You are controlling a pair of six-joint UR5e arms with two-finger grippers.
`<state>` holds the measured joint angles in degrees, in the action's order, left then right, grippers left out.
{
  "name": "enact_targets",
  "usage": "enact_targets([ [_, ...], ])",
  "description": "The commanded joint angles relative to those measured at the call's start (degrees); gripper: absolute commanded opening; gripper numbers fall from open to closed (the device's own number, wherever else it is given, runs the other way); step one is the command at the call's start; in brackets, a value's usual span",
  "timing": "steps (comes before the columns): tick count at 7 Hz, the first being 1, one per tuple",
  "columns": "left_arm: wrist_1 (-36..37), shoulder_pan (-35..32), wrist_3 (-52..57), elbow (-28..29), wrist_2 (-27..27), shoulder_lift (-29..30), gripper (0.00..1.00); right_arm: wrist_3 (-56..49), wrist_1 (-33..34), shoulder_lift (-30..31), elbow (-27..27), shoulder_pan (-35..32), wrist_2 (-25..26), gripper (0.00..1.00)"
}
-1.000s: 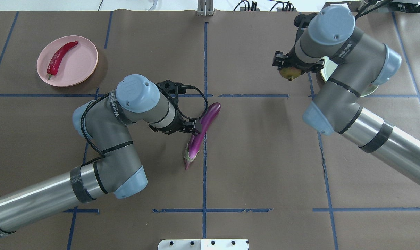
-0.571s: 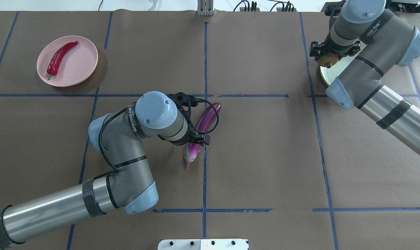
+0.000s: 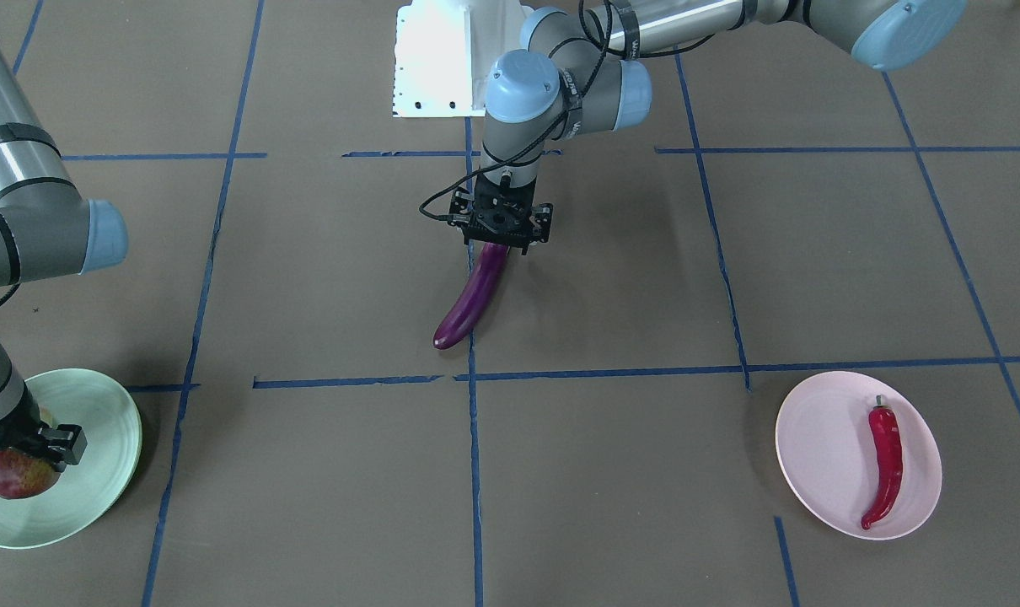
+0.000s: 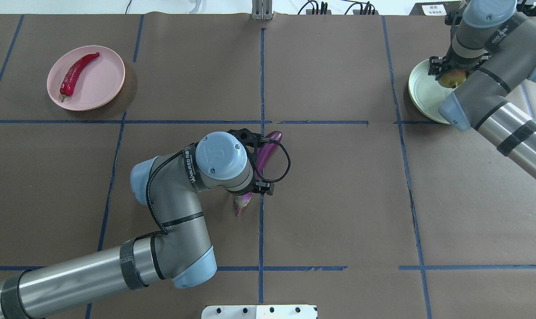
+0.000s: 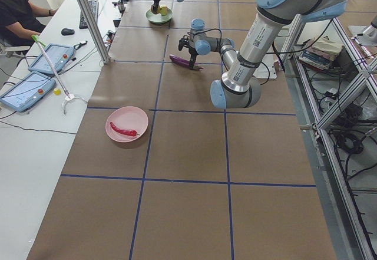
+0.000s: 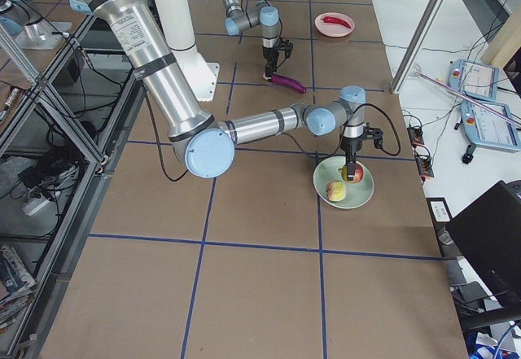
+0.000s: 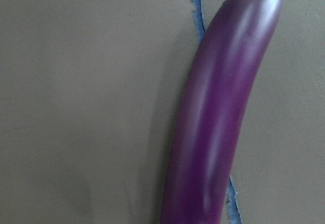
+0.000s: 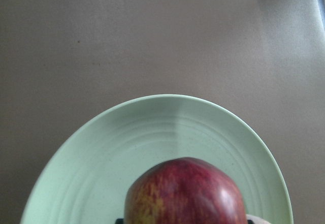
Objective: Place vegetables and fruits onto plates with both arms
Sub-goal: 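Carry the pomegranate to the green plate while the left gripper grasps the eggplant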
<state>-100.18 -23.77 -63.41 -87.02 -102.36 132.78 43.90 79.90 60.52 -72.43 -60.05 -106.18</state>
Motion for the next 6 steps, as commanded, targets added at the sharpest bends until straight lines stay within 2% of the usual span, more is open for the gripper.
enact_targets([
  [1,0.16,0.39,0.13,0.28,0.4,0.37,0.02,-0.13,-0.53,-0.22,-0.42,0.02,-0.08,1.0],
  [3,0.16,-0.13,0.13,-0.33,1.28,0.37,0.0,0.31,-0.36,-0.05,-2.87,-0.25,-0.87,1.0],
  [4,0.07,-1.96,-0.22,-0.77,3.81,0.2,0.0,0.75,-0.27,0.04,-5.15,-0.42,-4.09,1.0],
  [5,-0.28,-5.98,-0.66,-3.3,3.92,-2.41,0.0,1.01,-0.27,0.21,-7.0,-0.95,-7.43,1.0],
  [6,-0.54,-10.03,-0.75,-8.2,3.66,-7.48,0.0,3.02,-0.27,2.13,-10.33,-0.86,-8.51,1.0],
])
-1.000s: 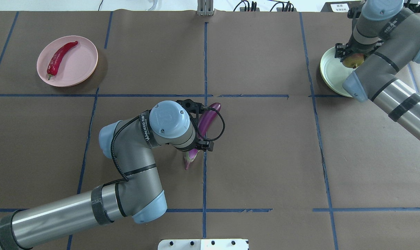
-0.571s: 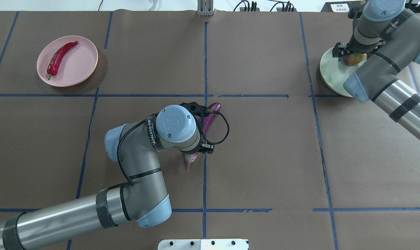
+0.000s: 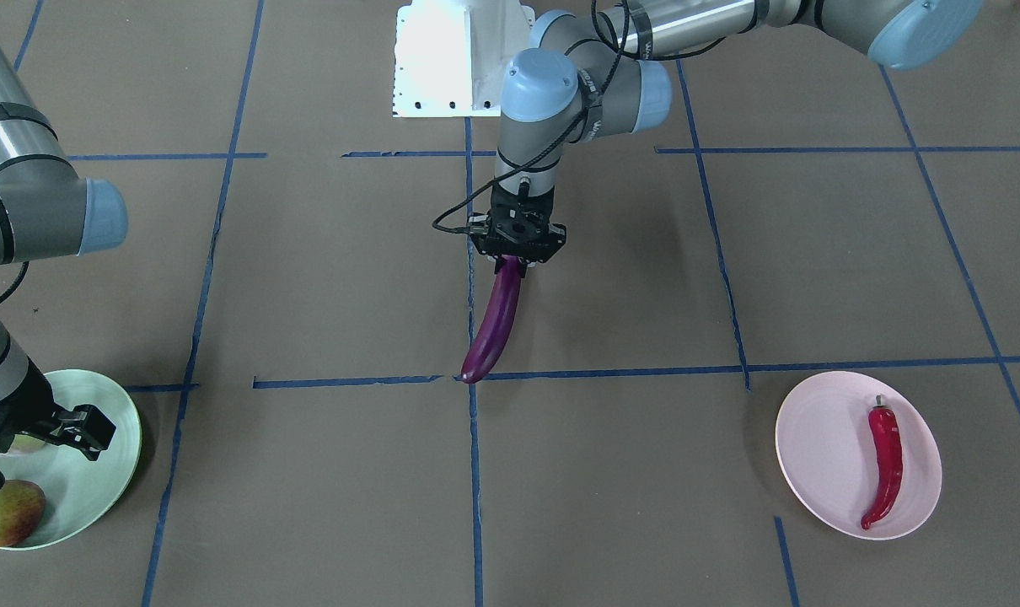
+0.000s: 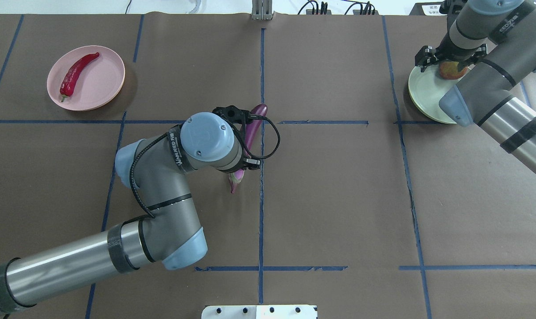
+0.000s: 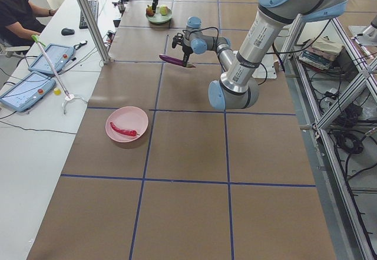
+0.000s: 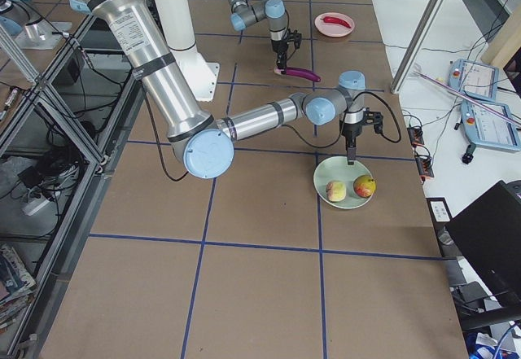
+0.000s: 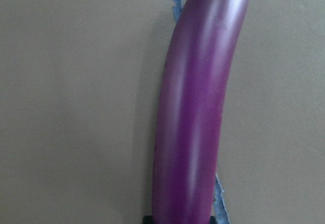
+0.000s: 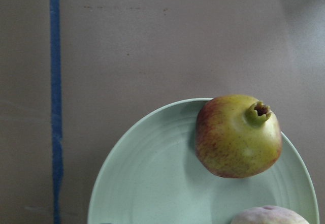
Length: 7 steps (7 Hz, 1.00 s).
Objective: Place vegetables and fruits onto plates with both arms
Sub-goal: 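Place the eggplant on the pink plate while the right gripper releases the pomegranate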
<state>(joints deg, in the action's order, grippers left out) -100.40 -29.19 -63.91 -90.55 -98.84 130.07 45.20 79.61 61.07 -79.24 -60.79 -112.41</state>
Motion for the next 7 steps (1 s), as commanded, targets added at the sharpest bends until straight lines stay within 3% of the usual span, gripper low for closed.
enact_targets([
  [1,-0.5,-9.69,0.01,-6.63,-0.64,-9.0,0.0,7.56,-0.07,2.55,-6.42,0.92,-3.85,1.0],
  [2,-0.33,-15.75,-0.24,-5.35,-4.39,-10.09,0.0,12.14,-0.07,3.0,-10.11,1.8,-6.65,1.0],
  [3,-0.76,-22.25,0.36,0.06,-8.78,-10.45,0.0,13.32,-0.07,5.96,-14.49,1.9,-9.55,1.0],
  [4,-6.07,-27.1,4.37,7.68,-14.13,-10.45,0.0,13.59,-0.07,7.9,-17.41,1.9,-9.76,1.0],
  [6,-14.98,-31.09,11.95,20.72,-15.68,-9.84,0.0,13.95,-0.07,8.18,-19.02,1.9,-9.76,1.0],
  [7,-16.31,-31.19,12.14,21.99,-15.77,-9.92,0.12,13.95,-0.07,9.32,-20.41,1.9,-9.76,1.0],
])
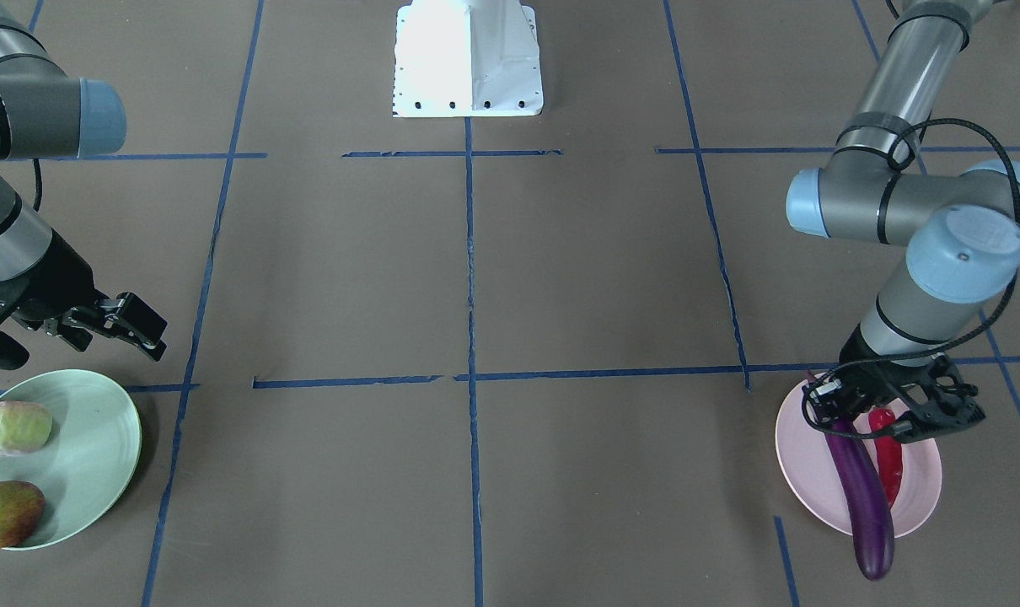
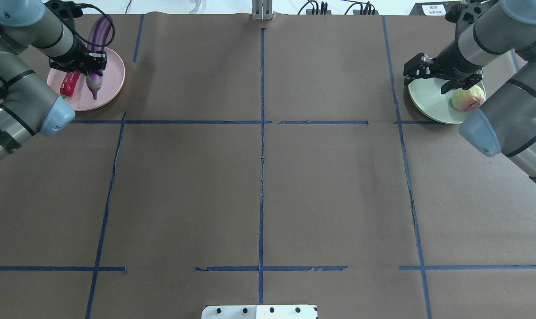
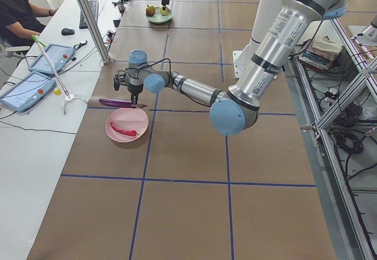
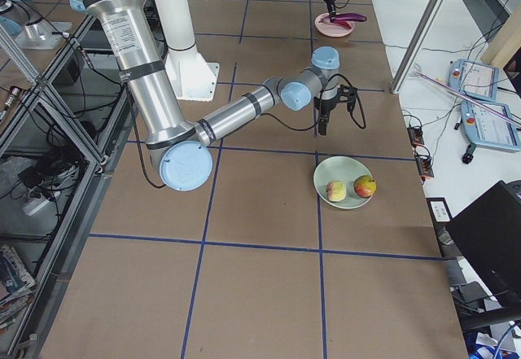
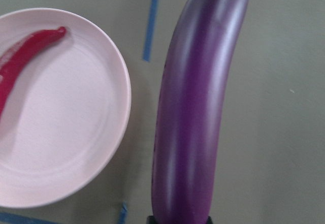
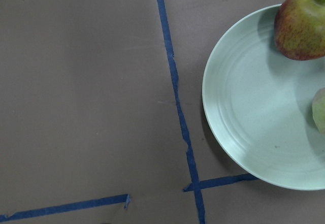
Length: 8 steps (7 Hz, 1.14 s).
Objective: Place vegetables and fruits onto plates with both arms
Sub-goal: 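Place the eggplant on the pink plate while the right gripper releases the pomegranate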
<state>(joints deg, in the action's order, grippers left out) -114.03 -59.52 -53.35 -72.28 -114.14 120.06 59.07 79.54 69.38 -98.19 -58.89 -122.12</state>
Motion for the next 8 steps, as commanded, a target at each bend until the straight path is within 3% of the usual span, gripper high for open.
enact_targets([
  [1,-3.21,-0.77,2.45,4.07,-0.73,-0.09,0.99,0.08,0.0,1.54,-1.92,0.0,-0.13,1.0],
  [3,-5.67,-2.77,3.77,3.81,-6.93,-0.44,1.0,-2.27,0.17,5.65,-3.84,-1.22,-1.79,1.0],
  [4,-5.33,-5.31,10.22,3.12,-9.67,-2.79,1.0,-8.47,0.52,6.99,-3.77,-2.88,-3.28,1.0],
  [6,-5.33,-11.29,28.9,0.92,-10.04,-9.02,1.0,-16.3,0.87,11.2,-3.86,-9.98,-4.09,1.0],
  [8,-2.1,-20.67,48.24,1.17,-11.62,-11.42,1.0,-30.0,1.05,17.34,-3.42,-16.31,-5.48,1.0],
])
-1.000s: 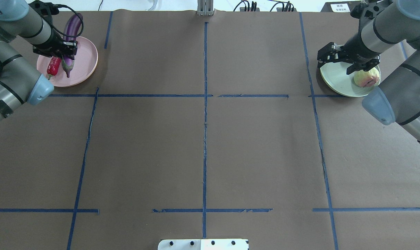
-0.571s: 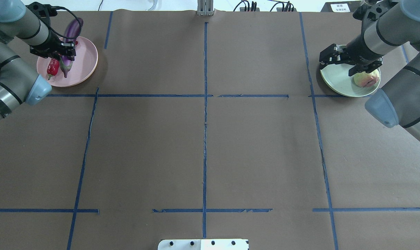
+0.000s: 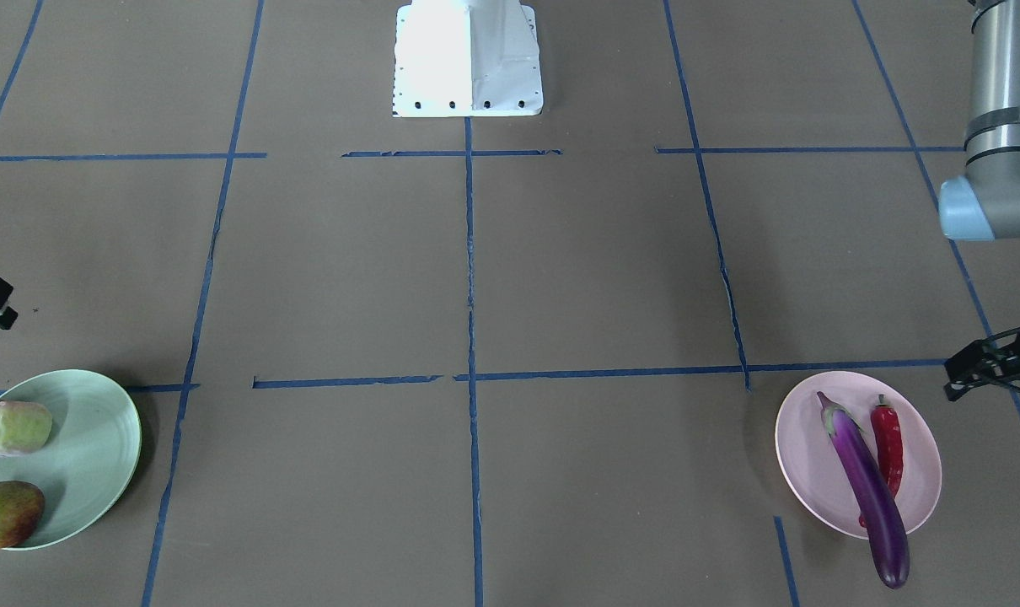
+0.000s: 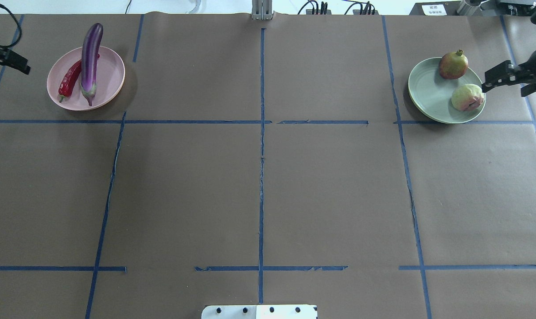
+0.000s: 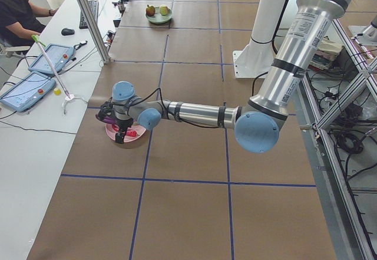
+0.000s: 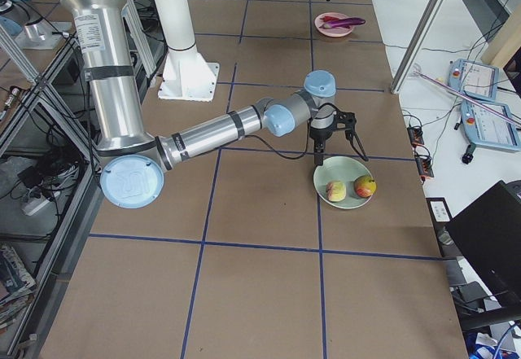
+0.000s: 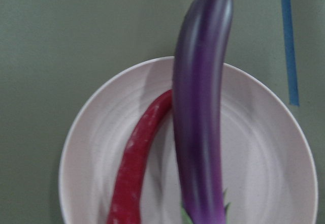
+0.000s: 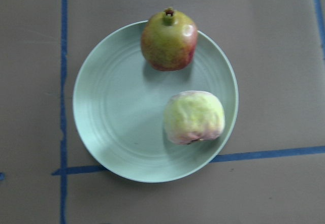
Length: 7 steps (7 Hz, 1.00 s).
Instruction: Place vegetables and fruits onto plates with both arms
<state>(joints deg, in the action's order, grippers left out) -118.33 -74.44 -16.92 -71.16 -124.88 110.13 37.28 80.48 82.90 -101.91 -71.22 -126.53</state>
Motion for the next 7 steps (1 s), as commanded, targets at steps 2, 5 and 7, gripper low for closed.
enact_targets([
  [2,16.65,-14.9,30.28,-0.21,-4.13,-1.32,1.0,-18.6,0.2,9.97,1.09,-8.91,-3.97,1.0],
  [5,28.58,-19.6,34.32,-0.64,-13.16,-3.76,1.0,-23.48,2.56,13.77,0.05,-14.2,-12.16,1.0],
  [7,30.61,-19.6,28.4,-5.62,-12.93,-8.07,1.0,-23.75,4.23,16.23,-3.55,-10.63,-10.51,1.0],
])
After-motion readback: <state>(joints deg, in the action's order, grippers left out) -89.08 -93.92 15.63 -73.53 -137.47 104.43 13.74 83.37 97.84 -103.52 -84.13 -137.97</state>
